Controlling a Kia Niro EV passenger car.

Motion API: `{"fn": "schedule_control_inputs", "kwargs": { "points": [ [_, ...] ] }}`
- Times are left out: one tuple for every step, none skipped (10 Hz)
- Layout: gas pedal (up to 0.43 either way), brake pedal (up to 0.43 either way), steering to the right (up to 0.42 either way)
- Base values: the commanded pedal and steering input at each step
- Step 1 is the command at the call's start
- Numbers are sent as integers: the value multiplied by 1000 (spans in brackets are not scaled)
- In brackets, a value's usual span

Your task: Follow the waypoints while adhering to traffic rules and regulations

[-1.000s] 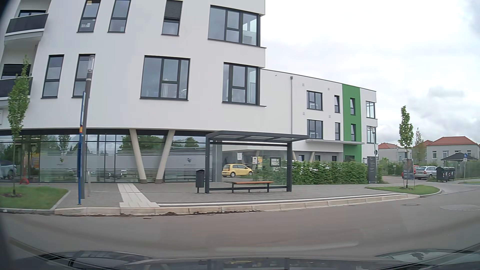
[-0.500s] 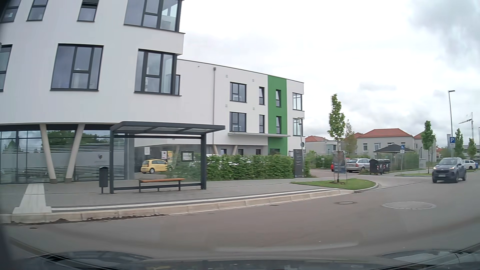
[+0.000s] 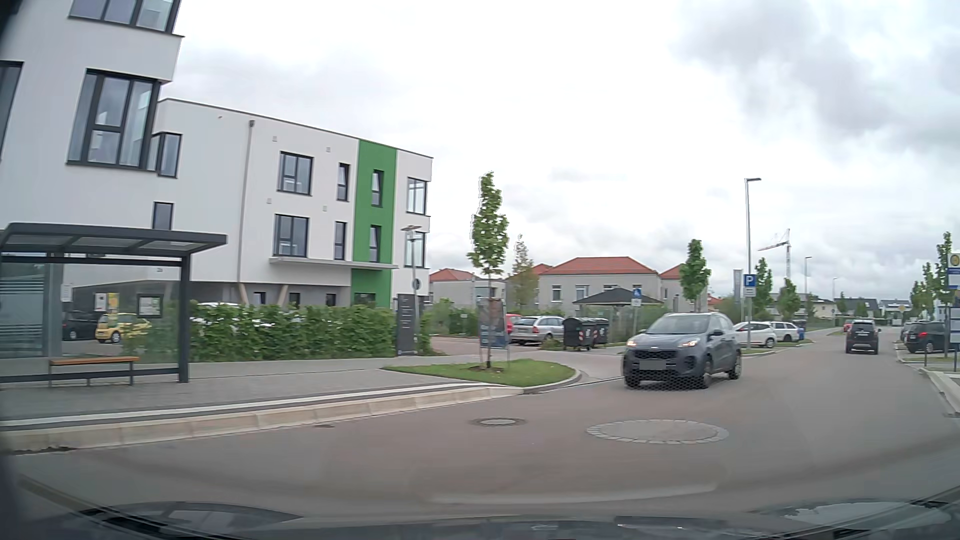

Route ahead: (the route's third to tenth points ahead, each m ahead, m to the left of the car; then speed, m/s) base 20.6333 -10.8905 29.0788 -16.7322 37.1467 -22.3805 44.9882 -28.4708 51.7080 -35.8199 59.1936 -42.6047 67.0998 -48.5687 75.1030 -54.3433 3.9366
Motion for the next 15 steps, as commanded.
{"fn": "schedule_control_inputs", "kwargs": {
  "points": [
    [240,12,647],
    [260,12,619],
    [260,12,591],
    [280,12,537],
    [299,12,472],
    [319,12,419],
    [319,12,367],
    [319,12,325],
    [339,12,264],
    [358,12,208],
    [358,12,171],
    [370,12,130],
    [378,12,95],
    [378,12,71],
    [378,12,44]
  ]
}}
